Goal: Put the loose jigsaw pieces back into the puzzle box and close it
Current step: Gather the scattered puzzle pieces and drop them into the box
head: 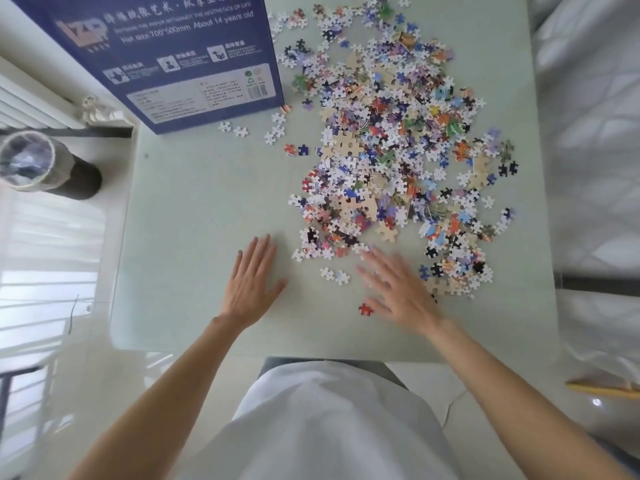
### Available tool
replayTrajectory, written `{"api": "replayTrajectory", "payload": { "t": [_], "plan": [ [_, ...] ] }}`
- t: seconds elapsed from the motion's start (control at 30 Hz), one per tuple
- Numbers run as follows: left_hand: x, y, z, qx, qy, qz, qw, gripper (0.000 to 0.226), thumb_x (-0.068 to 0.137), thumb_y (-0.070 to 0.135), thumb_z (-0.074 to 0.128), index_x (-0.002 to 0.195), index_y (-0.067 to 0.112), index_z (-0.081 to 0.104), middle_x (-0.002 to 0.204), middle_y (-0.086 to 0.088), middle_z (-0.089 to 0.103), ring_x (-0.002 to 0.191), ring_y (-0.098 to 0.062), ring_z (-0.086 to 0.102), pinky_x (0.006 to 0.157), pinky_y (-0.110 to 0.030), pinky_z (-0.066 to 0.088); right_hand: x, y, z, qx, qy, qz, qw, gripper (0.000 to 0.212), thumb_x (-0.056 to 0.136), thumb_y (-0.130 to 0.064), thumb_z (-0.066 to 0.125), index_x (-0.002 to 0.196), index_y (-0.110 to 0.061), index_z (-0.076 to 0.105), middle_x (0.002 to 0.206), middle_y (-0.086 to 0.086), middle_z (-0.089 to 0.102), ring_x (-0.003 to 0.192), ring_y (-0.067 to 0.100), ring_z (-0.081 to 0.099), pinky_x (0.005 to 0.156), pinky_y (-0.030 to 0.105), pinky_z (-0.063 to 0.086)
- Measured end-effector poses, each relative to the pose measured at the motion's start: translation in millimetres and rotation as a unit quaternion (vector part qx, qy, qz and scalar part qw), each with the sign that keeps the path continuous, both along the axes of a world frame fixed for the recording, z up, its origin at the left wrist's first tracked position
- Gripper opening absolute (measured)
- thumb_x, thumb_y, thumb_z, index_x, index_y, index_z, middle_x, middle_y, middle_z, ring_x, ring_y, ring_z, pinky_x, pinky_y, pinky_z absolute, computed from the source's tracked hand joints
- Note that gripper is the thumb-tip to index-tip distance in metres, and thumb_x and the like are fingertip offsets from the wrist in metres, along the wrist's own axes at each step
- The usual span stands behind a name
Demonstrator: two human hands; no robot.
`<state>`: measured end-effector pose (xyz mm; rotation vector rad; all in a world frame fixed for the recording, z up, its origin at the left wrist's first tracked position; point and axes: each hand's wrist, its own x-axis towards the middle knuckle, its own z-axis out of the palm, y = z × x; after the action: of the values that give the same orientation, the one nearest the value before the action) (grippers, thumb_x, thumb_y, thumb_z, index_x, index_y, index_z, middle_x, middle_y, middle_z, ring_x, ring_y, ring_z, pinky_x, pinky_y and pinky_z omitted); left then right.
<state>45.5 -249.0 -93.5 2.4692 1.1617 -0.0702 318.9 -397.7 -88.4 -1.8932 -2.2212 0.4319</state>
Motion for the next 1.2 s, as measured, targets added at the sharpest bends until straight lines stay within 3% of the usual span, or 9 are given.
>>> {"api": "replayTrajectory", "payload": {
  "t": [0.13, 0.33, 0.43, 0.53, 0.63, 0.77, 0.97, 1.1, 1.2],
  "plan": [
    [27.9, -9.4, -10.9, 0.015, 0.039, -0.061, 0.997, 0.068, 0.096, 0.055, 0.01, 0.149, 0.012, 0.006, 0.157, -0.006, 0.007, 0.145, -0.018, -0.004, 0.117, -0.036, -0.004, 3.0, -22.4, -19.7, -0.052, -0.054, 0.191, 0.979, 0.049, 0.099, -0.046, 0.024, 0.146, -0.033, 0.021, 0.156, -0.006, 0.015, 0.144, 0.017, 0.006, 0.116, 0.045, -0.003],
    [74.6, -2.9, -16.8, 0.02, -0.003, -0.017, 1.0, 0.062, 0.097, 0.047, 0.02, 0.149, 0.015, 0.009, 0.157, -0.001, 0.008, 0.145, -0.016, 0.002, 0.118, -0.038, -0.001, 59.8, 61.8, -12.5, -0.042, -0.147, 0.087, 0.984, 0.051, 0.1, -0.045, 0.022, 0.148, -0.033, 0.01, 0.157, -0.003, 0.001, 0.144, 0.022, -0.001, 0.115, 0.048, -0.01],
    [66.8, 0.6, -10.2, -0.03, -0.095, 0.015, 0.995, 0.054, 0.098, 0.033, 0.034, 0.147, 0.014, 0.023, 0.154, -0.001, 0.022, 0.143, -0.017, 0.015, 0.117, -0.029, 0.007, 63.3, 84.9, -5.4, -0.002, -0.087, 0.004, 0.996, 0.046, 0.095, -0.024, 0.045, 0.141, -0.021, 0.037, 0.154, -0.002, 0.021, 0.143, 0.023, 0.013, 0.116, 0.048, 0.0],
    [52.5, 3.2, 7.2, -0.07, -0.212, 0.139, 0.965, 0.038, 0.094, 0.011, 0.045, 0.132, 0.009, 0.049, 0.136, -0.007, 0.05, 0.127, -0.02, 0.044, 0.107, -0.024, 0.031, 36.0, 84.3, -1.9, 0.061, -0.011, -0.016, 0.998, 0.036, 0.086, -0.008, 0.056, 0.122, -0.012, 0.058, 0.141, 0.006, 0.046, 0.134, 0.025, 0.034, 0.115, 0.043, 0.016],
    [29.9, 3.6, 20.1, -0.052, -0.241, 0.241, 0.939, 0.034, 0.091, 0.0, 0.046, 0.121, 0.01, 0.058, 0.123, -0.003, 0.058, 0.114, -0.017, 0.053, 0.098, -0.028, 0.043, -4.6, 74.4, -4.9, 0.037, 0.014, 0.064, 0.997, 0.043, 0.095, -0.022, 0.042, 0.138, -0.016, 0.042, 0.15, 0.005, 0.033, 0.141, 0.022, 0.023, 0.117, 0.042, 0.01],
    [6.5, 8.5, 19.8, -0.025, -0.152, 0.275, 0.949, 0.042, 0.087, 0.0, 0.052, 0.127, 0.01, 0.054, 0.132, -0.005, 0.053, 0.122, -0.024, 0.046, 0.102, -0.027, 0.034, -39.3, 80.2, -17.8, -0.011, -0.077, 0.231, 0.97, 0.052, 0.095, -0.043, 0.036, 0.144, -0.029, 0.027, 0.155, 0.001, 0.015, 0.144, 0.02, 0.007, 0.114, 0.049, 0.0],
    [24.2, 43.0, 13.9, -0.05, -0.073, 0.245, 0.965, 0.058, 0.088, 0.013, 0.058, 0.142, 0.011, 0.036, 0.149, -0.007, 0.032, 0.136, -0.027, 0.028, 0.11, -0.037, 0.028, 0.0, 116.7, -11.4, -0.033, -0.149, 0.099, 0.983, 0.049, 0.099, -0.04, 0.02, 0.146, -0.027, 0.022, 0.156, 0.0, 0.013, 0.144, 0.025, 0.006, 0.114, 0.053, 0.003],
    [52.5, 80.9, 14.8, -0.025, -0.089, 0.22, 0.971, 0.058, 0.088, 0.015, 0.058, 0.141, 0.009, 0.036, 0.149, -0.01, 0.032, 0.138, -0.03, 0.025, 0.112, -0.044, 0.026, 26.3, 134.9, 5.5, -0.02, -0.061, 0.026, 0.998, 0.045, 0.096, -0.035, 0.032, 0.136, -0.02, 0.044, 0.15, 0.001, 0.033, 0.14, 0.023, 0.021, 0.114, 0.044, 0.014],
    [70.7, 129.2, 16.4, -0.008, -0.085, 0.248, 0.965, 0.059, 0.091, 0.024, 0.054, 0.144, 0.012, 0.03, 0.153, -0.01, 0.022, 0.141, -0.028, 0.017, 0.115, -0.042, 0.021, 42.9, 157.6, 21.1, 0.005, 0.002, -0.028, 1.0, 0.04, 0.095, -0.035, 0.034, 0.127, -0.021, 0.053, 0.148, -0.002, 0.034, 0.138, 0.027, 0.024, 0.113, 0.047, 0.022]
  ]
}}
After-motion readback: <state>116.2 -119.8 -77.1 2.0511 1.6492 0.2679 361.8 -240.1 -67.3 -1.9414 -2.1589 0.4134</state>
